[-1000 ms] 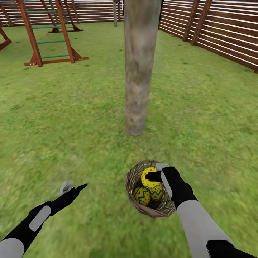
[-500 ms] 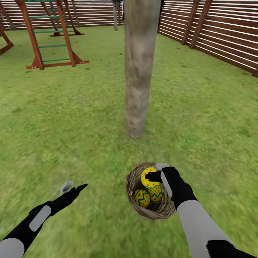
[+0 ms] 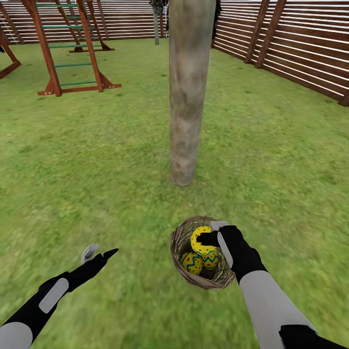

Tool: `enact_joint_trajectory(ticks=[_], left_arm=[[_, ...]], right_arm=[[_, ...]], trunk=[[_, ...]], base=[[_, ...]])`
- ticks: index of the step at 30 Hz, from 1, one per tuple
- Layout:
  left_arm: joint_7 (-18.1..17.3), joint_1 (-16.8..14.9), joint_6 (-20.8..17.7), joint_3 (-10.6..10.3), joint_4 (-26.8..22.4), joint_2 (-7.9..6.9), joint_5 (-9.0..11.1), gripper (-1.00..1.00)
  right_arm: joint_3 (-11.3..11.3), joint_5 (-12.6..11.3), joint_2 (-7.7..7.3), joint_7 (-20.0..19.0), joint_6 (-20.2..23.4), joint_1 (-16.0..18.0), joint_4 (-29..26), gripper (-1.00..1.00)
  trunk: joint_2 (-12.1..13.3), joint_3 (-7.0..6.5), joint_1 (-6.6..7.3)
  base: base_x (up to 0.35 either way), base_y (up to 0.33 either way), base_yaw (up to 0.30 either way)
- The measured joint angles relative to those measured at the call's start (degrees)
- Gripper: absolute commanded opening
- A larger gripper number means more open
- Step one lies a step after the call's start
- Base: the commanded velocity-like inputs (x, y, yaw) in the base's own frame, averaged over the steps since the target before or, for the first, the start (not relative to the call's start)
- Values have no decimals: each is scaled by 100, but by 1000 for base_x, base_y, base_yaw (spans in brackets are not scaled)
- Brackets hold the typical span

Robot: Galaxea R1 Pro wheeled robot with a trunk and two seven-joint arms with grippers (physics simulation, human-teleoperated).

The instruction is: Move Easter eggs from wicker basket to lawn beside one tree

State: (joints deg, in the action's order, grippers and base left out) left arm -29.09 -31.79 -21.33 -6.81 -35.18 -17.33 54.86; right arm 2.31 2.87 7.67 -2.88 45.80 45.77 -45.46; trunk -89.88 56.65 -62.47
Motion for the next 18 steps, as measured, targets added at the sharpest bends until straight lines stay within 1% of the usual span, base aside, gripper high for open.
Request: enact_joint_trajectory(ticks=[2, 4, 6, 7, 13, 15, 16, 18], left_arm=[[-1, 0, -18, 7, -5, -1, 1, 100], [-1, 0, -123, 21, -13, 5, 1, 100], [-2, 0, -188, 40, -15, 4, 2, 100], [-1, 0, -197, 42, -15, 10, 3, 100], [6, 0, -204, 14, -8, 29, 3, 100], [7, 0, -204, 10, -7, 32, 3, 100], [7, 0, -204, 9, -7, 33, 3, 100], [7, 0, -204, 3, -10, 34, 3, 100]], right_arm=[[6, 0, 0, -1, 6, 0, 0, -100], [8, -2, -7, -1, 45, -1, -9, -100], [20, -4, -3, -1, 504, 0, -17, -100], [23, -3, 4, 0, 655, 0, -31, -100], [26, 4, 26, 7, 1104, 0, -61, -100], [28, 1, 39, 7, 1194, 0, -85, -100], [27, 0, 42, 7, 1225, 0, -172, -100], [26, -3, 57, 7, 1396, 1, -556, -100]], trunk=[[79, -35, 43], [159, -71, 87], [239, -107, 131], [279, -125, 153], [520, -233, 285], [600, -269, 329], [640, -287, 351], [721, -323, 395]], base=[[0, 0, 0], [0, 0, 0], [0, 0, 0], [0, 0, 0], [0, 0, 0], [0, 0, 0], [0, 0, 0], [0, 0, 0]])
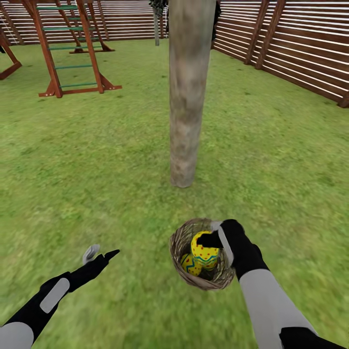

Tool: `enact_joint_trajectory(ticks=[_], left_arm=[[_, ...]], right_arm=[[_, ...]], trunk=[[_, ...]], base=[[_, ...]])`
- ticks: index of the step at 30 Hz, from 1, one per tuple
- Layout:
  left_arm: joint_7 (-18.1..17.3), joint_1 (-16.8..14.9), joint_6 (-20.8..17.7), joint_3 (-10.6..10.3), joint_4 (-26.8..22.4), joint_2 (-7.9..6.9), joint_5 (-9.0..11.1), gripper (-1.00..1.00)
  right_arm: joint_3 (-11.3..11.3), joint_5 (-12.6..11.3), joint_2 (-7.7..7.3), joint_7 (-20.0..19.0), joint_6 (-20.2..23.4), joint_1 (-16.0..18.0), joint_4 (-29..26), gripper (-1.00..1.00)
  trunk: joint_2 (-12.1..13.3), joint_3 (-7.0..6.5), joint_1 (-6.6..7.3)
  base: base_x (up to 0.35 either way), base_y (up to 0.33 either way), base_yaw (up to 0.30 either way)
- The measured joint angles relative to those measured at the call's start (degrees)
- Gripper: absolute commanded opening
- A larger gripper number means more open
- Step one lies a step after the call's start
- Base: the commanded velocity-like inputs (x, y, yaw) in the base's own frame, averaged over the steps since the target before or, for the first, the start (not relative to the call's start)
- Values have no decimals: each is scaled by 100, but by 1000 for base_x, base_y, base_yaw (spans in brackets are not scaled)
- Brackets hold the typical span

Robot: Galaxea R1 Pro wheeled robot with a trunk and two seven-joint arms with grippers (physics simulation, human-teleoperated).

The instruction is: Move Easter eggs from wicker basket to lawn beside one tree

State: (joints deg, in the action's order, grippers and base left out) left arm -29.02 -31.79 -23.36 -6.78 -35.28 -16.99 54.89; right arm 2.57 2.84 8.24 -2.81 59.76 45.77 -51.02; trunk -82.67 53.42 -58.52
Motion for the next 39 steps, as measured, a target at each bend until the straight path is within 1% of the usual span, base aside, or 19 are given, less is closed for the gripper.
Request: enact_joint_trajectory(ticks=[2, 3, 5, 7, 14, 18, 20, 22, 23, 24, 25, 26, 27, 28, 30, 31, 33, 38, 39], left_arm=[[0, 0, 0, -2, 3, -3, 0, 100], [0, 0, -2, 1, 4, -6, 0, 100], [0, 0, -6, 2, 4, -8, 0, 100], [0, 0, -8, 16, 4, -8, 0, 100], [0, 0, -122, 49, 4, -16, 2, 100], [0, 0, -124, 50, 4, -17, 2, 100], [0, 0, -124, 50, 4, -31, 6, 100], [-1, 0, -124, 50, 11, -55, 9, 100], [-6, 0, -117, 55, 12, -66, 10, 100], [-7, 0, -118, 59, 11, -73, 9, 100], [-7, 1, -118, 61, 10, -77, 9, 100], [-7, 1, -119, 61, 8, -78, 9, 100], [-7, 1, -119, 57, 3, -76, 9, 100], [-7, 1, -119, 55, 2, -74, 9, 100], [-7, 1, -123, 60, 1, -78, 9, 100], [-7, 1, -126, 61, 1, -79, 9, 100], [-7, 1, -127, 61, 1, -80, 9, 100], [-118, -1, -123, 61, 8, -87, -11, 100], [-125, -1, -121, 61, 10, -87, -16, 100]], right_arm=[[-3, -6, 14, 0, 2, 0, -354, -100], [-3, -9, 27, 0, 2, -1, -432, -100], [-11, -19, 103, 0, 2, -1, -548, -100], [-80, -8, 155, 0, 2, -1, -675, -100], [-114, -10, 170, 0, 2, 45, -1027, -100], [-114, -38, 170, -6, 1, 110, -1348, -100], [-115, -214, 171, -14, 1, 119, -1525, -100], [-120, -564, 171, -47, 1, 121, -1632, -100], [-124, -962, 171, -54, 0, 121, -1660, -100], [-128, -1203, 171, -53, -1, 121, -1666, -100], [-129, -1425, 171, -55, -2, 121, -1664, -100], [-130, -1560, 171, -62, -2, 117, -1662, -100], [-124, -1695, 171, -300, -2, 114, -1652, -100], [-113, -1698, 170, -760, -3, 113, -1629, -100], [-90, -1684, 169, -1388, -4, 109, -1593, -100], [-81, -1680, 169, -1489, -5, 103, -1587, -100], [-68, -1703, 168, -1550, -5, 78, -1584, -100], [-58, -1714, 167, -1573, -5, 31, -1538, -100], [-55, -1717, 167, -1708, -4, 26, -1455, -100]], trunk=[[80, -36, 44], [120, -54, 66], [201, -90, 110], [281, -125, 154], [562, -251, 307], [722, -323, 395], [724, -324, 396], [724, -324, 396], [724, -324, 396], [724, -324, 396], [724, -324, 396], [724, -324, 396], [724, -324, 396], [724, -324, 396], [724, -324, 396], [724, -324, 396], [724, -327, 396], [724, -361, 396], [724, -368, 396]], base=[[0, 0, 0], [0, 0, 0], [0, 0, 0], [0, 0, 0], [0, 0, 0], [0, 0, 0], [0, 0, 0], [0, 4, 0], [0, 134, 0], [0, 237, 0], [0, 271, 0], [0, 283, 0], [0, 286, 0], [0, 287, 0], [0, 288, 0], [0, 288, 0], [0, 289, -75], [0, 291, -205], [0, 295, -220]])
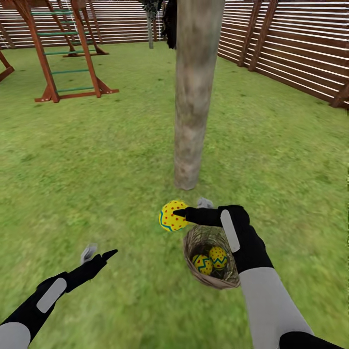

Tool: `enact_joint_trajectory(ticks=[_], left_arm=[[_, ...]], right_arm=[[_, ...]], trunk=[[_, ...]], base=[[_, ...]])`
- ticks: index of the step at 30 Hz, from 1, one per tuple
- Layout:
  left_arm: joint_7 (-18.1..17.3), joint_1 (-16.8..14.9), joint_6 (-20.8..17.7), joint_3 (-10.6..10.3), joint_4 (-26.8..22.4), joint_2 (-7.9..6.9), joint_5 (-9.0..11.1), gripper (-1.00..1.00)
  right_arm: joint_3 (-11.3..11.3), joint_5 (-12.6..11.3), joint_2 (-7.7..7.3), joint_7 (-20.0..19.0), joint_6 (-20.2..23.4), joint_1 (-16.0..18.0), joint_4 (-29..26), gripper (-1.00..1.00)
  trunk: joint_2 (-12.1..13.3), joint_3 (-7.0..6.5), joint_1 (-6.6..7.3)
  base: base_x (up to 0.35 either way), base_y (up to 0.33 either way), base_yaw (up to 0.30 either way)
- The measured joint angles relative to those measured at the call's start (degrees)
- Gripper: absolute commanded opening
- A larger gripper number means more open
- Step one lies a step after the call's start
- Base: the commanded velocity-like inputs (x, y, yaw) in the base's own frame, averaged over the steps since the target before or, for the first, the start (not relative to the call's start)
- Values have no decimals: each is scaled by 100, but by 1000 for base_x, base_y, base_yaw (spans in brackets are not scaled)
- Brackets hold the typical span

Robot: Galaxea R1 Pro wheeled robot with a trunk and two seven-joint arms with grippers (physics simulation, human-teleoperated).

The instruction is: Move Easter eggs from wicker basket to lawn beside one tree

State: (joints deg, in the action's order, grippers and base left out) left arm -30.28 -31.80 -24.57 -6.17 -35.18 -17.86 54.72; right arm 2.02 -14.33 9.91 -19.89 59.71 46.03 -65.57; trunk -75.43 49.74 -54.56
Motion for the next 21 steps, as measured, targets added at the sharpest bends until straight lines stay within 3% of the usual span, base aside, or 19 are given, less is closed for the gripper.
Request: enact_joint_trajectory(ticks=[6, 11, 15, 21], left_arm=[[-5, 0, 3, 0, 1, 0, -19, 100], [-6, 0, 4, 0, 1, 0, -36, 100], [-5, 0, 4, 0, 1, 0, -38, 100], [-5, 0, 3, 0, 17, 0, -38, 100]], right_arm=[[15, 32, -189, -1071, -431, -3, 715, -100], [21, 33, -243, -1349, -617, -2, 904, -100], [21, 48, -396, -2025, -1119, -2, 1467, -100], [13, 51, -409, -2109, -1365, -4, 1713, -100]], trunk=[[0, -46, 0], [0, -84, 0], [0, -114, 0], [0, -160, 0]], base=[[0, 299, -221], [0, 300, -221], [0, 300, -221], [0, 300, -219]])
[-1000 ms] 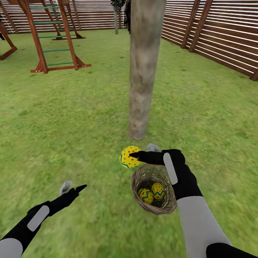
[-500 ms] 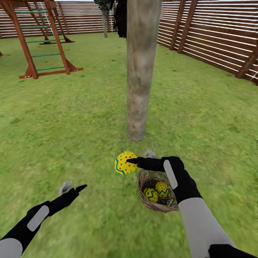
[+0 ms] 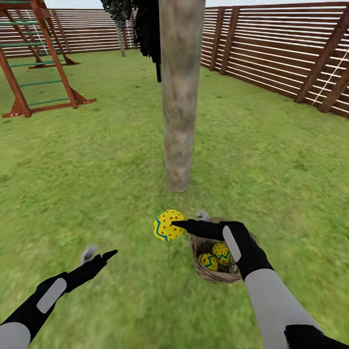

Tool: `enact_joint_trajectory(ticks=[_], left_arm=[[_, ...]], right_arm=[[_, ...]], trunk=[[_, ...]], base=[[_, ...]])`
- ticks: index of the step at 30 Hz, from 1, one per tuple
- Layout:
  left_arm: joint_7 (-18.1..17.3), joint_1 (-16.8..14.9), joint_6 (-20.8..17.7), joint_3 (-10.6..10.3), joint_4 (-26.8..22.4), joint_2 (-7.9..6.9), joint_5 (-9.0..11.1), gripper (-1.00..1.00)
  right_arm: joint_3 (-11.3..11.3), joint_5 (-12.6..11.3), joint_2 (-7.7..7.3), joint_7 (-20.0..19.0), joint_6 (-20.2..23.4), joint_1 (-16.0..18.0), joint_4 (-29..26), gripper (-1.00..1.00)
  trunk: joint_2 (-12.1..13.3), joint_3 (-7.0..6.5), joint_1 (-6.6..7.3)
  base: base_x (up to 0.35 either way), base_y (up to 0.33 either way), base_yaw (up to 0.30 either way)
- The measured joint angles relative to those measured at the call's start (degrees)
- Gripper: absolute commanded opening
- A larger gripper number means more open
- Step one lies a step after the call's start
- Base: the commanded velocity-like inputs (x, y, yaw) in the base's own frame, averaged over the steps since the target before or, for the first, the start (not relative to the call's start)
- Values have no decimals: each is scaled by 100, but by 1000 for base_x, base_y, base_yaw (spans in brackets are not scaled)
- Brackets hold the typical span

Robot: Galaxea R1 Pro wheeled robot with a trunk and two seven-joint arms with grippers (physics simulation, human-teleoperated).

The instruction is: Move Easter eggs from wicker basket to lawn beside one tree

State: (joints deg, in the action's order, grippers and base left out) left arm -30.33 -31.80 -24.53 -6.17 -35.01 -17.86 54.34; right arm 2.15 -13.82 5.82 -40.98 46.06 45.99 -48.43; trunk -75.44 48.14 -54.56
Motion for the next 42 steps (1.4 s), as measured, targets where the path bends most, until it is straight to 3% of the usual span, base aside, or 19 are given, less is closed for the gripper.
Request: enact_joint_trajectory(ticks=[3, 17, 23, 37, 42], left_arm=[[0, 1, 0, -3, -5, -1, 0, 100], [-27, 2, 49, -7, 17, -1, -16, 100], [-26, 2, 63, -8, 10, -1, -19, 100], [-32, 1, 63, -8, -3, -9, -18, 100], [-345, 2, 66, -8, 24, -18, -27, 100]], right_arm=[[6, 7, 0, -4, -252, 2, 255, -100], [0, 23, 10, 12, -327, 2, 506, -100], [0, 24, 9, -7, -774, -6, 692, -100], [0, 24, -8, -8, -813, -24, 705, -100], [0, 45, -7, 35, -819, -23, 740, -100]], trunk=[[0, -13, 0], [0, -14, 2], [0, -14, 3], [0, -76, 1], [0, -78, 0]], base=[[0, 300, -93], [88, 284, -1], [241, 239, 0], [172, 264, -139], [5, 293, -4]])
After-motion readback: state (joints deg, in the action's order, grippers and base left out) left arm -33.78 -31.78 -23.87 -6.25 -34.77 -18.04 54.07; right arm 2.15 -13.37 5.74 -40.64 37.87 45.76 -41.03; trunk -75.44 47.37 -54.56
